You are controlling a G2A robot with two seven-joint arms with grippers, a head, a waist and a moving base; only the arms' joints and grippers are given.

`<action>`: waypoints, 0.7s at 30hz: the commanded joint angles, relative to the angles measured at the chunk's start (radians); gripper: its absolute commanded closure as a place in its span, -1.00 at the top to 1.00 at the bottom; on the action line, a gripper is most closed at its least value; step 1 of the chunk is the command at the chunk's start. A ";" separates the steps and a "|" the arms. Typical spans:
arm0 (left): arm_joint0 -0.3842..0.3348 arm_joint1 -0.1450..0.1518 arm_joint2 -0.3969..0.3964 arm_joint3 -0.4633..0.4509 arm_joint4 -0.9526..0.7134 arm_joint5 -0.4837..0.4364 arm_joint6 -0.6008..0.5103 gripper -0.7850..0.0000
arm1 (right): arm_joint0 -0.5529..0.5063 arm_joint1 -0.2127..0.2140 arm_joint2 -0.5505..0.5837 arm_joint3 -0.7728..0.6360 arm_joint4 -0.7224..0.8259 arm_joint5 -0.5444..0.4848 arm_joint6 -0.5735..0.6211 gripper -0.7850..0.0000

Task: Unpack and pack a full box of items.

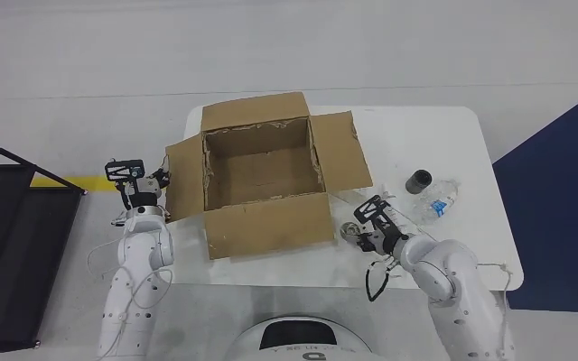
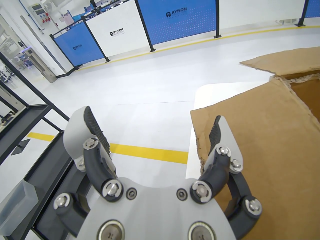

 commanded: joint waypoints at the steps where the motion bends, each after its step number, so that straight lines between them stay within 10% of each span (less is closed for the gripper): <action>1: 0.000 0.000 0.000 0.000 0.000 0.000 0.000 1.00 | 0.017 -0.001 -0.026 0.022 -0.034 0.017 -0.004 -0.28; 21: 0.000 0.000 0.000 0.000 0.000 0.000 0.000 1.00 | 0.104 0.001 -0.144 0.098 -0.128 0.101 0.057 -0.51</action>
